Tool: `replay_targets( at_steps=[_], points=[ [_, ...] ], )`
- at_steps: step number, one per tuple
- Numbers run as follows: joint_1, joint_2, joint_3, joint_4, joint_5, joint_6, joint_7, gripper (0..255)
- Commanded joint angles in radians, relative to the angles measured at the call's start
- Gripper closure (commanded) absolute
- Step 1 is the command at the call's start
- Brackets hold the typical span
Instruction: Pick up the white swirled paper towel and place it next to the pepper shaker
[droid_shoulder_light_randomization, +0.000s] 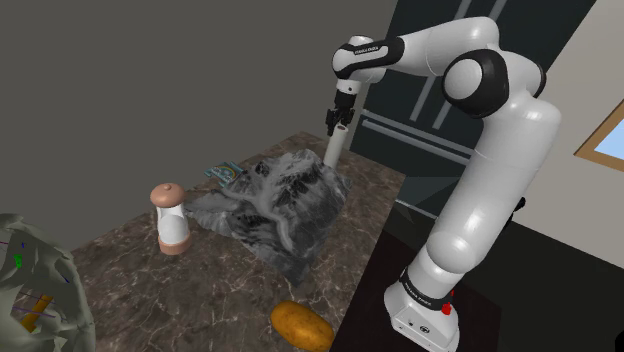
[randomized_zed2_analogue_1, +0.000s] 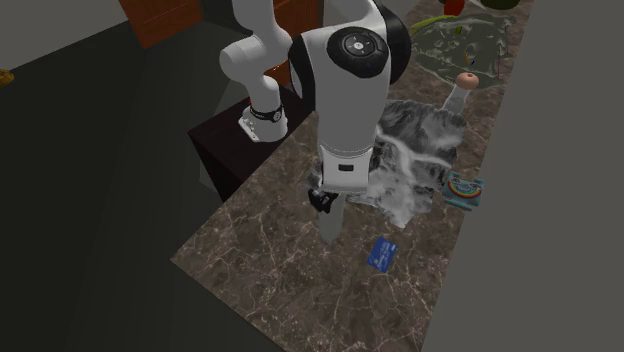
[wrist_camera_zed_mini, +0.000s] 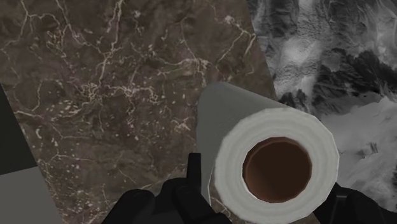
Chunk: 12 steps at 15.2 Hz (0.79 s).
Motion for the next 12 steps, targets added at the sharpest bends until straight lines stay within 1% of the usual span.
replay_targets(
  at_steps=[1,12],
  points=[
    [0.000,-0.006,0.000,0.013,-0.002,-0.019,0.002,255],
    [0.000,-0.022,-0.002,0.142,-0.010,-0.163,0.011,255]
  ],
)
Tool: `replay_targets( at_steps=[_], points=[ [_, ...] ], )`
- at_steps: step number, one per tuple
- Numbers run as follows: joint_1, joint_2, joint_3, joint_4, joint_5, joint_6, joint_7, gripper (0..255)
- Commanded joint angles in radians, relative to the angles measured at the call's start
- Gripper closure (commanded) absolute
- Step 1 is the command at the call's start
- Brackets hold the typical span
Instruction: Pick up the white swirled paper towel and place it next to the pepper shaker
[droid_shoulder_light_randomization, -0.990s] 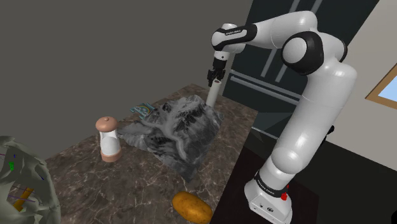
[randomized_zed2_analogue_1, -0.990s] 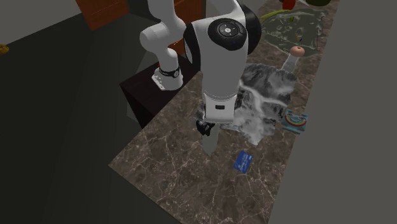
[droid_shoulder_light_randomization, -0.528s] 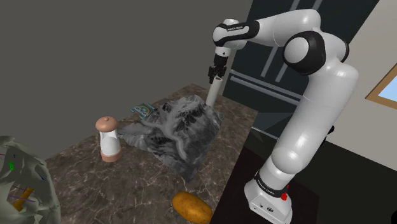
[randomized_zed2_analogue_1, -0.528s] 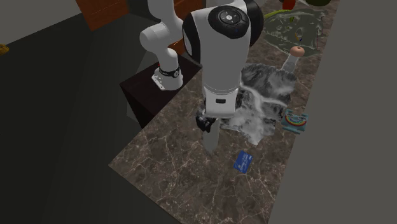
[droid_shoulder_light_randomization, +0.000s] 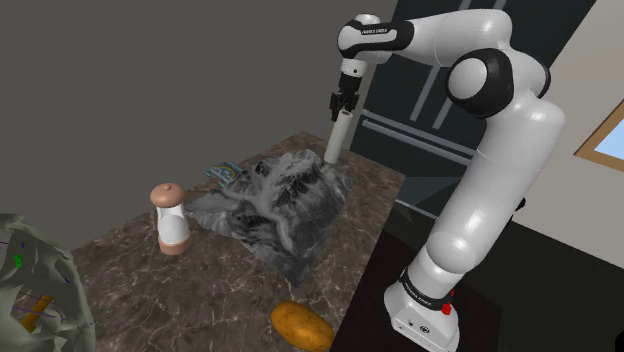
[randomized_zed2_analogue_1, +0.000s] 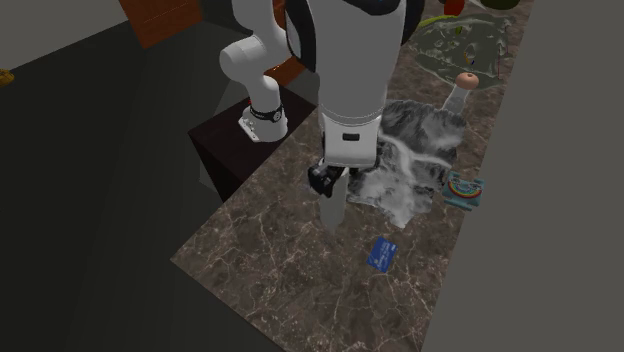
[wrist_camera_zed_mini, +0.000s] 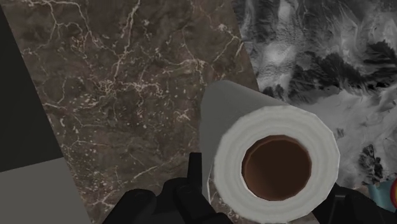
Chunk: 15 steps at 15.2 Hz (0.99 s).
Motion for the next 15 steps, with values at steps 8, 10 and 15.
replay_targets(
  at_steps=[8,10,15],
  points=[
    [-0.003,0.006,-0.002,0.128,0.001,-0.123,0.004,255],
    [-0.004,0.010,-0.003,0.160,0.002,-0.151,0.004,255],
    [-0.009,0.026,-0.005,0.249,0.007,-0.224,0.003,255]
  ],
)
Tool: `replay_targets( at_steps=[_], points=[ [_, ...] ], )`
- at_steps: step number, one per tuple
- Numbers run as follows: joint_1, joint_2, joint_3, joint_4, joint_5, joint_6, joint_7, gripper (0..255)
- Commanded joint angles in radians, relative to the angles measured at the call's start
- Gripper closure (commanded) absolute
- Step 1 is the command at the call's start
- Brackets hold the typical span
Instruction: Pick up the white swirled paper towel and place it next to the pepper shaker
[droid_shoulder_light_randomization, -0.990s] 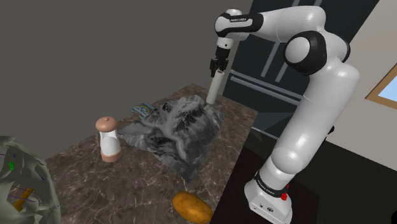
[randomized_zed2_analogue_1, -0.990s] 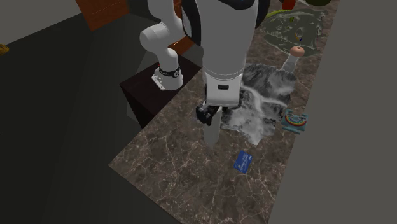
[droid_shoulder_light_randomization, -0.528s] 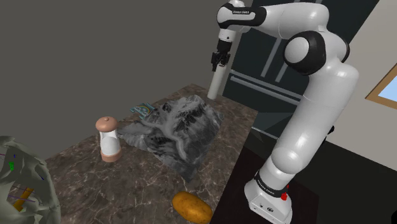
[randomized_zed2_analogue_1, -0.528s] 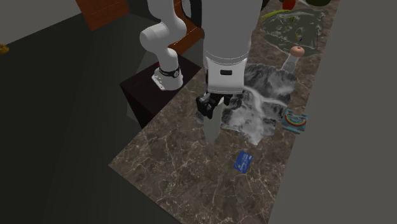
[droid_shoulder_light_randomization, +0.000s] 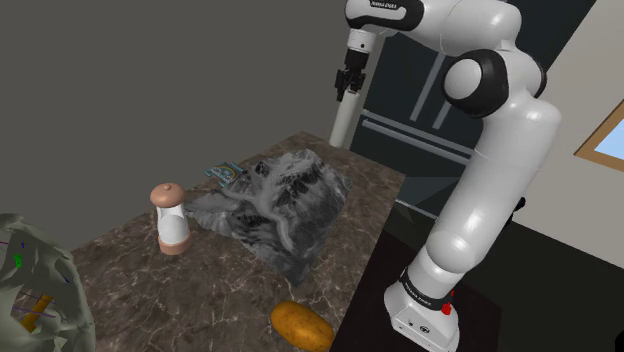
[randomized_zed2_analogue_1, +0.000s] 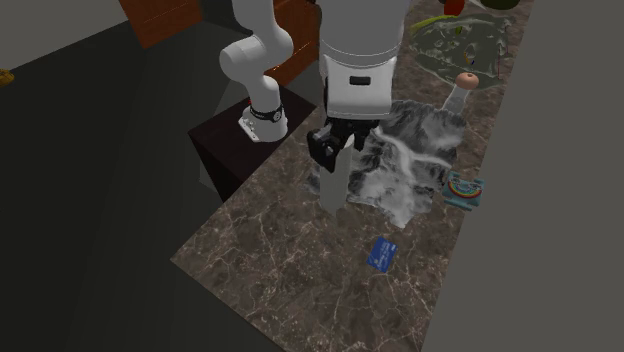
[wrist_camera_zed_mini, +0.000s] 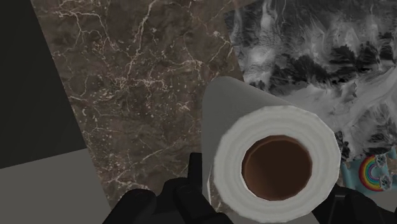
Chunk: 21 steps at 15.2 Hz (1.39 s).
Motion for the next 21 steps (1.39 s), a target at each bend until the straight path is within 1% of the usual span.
replay_targets(
  at_steps=[1,7,13,18,21],
  points=[
    [-0.002,0.009,-0.001,0.041,0.003,-0.033,-0.001,255],
    [-0.012,0.042,-0.005,0.167,0.014,-0.127,-0.004,255],
    [-0.028,0.094,-0.009,0.322,0.033,-0.233,-0.008,255],
    [-0.053,0.159,-0.014,0.489,0.059,-0.338,-0.013,255],
    [-0.079,0.218,-0.015,0.625,0.084,-0.417,-0.016,255]
  ],
)
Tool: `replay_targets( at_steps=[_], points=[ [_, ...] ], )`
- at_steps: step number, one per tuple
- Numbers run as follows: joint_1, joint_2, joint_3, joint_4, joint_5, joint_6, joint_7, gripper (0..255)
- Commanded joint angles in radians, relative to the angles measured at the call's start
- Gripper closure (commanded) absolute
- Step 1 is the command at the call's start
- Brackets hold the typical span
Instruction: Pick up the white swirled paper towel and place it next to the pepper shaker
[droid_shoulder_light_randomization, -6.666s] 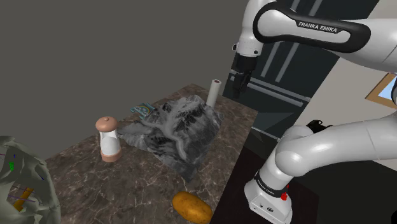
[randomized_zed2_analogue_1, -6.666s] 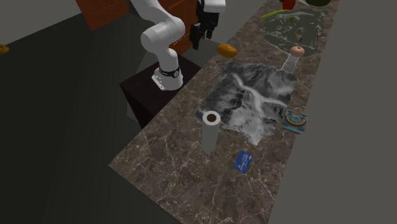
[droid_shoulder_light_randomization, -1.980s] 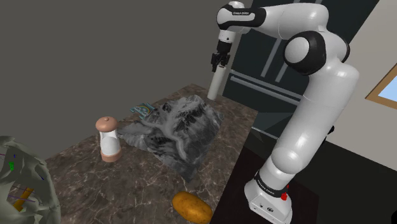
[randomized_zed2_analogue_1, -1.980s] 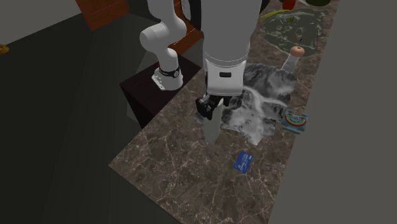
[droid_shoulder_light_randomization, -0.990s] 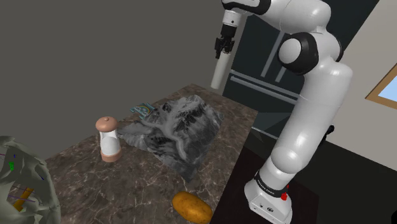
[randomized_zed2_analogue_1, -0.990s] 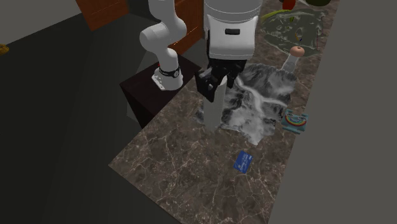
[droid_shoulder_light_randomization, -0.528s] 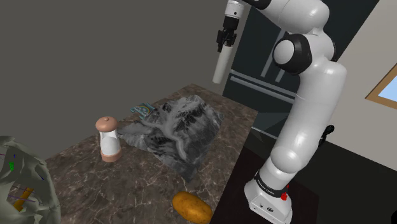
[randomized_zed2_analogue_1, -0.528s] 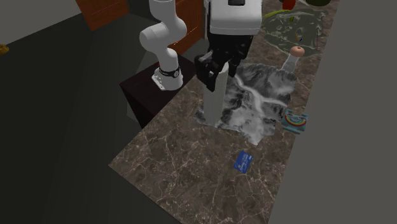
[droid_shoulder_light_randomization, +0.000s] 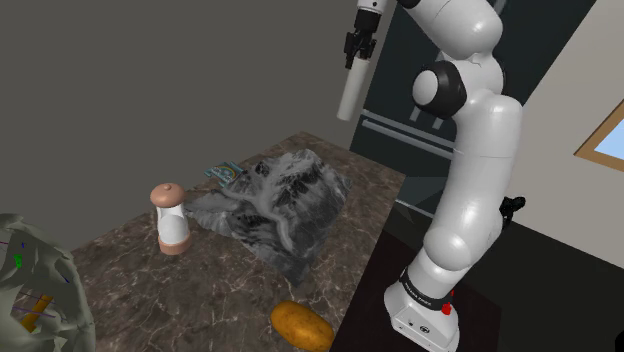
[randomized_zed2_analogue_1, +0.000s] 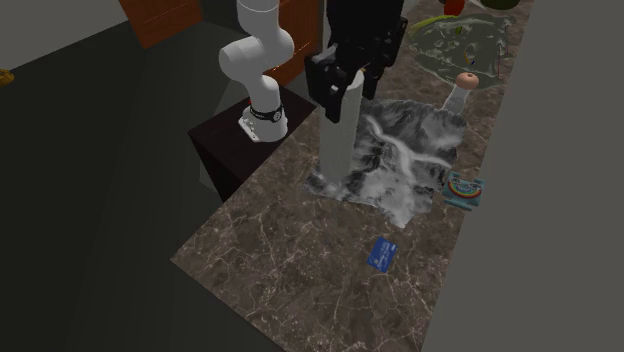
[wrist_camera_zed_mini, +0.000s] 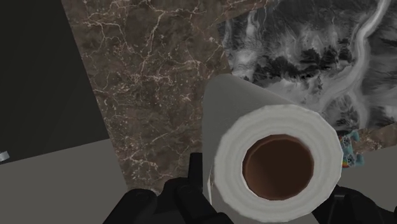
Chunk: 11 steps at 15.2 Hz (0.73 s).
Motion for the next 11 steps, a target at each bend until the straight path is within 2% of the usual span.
replay_targets(
  at_steps=[1,5,11],
  points=[
    [-0.011,0.027,0.001,0.066,0.012,-0.040,0.002,255],
    [0.105,-0.144,0.026,-0.176,-0.051,0.042,0.096,255],
    [0.214,-0.309,0.097,-0.379,-0.099,0.095,0.253,255]
  ],
)
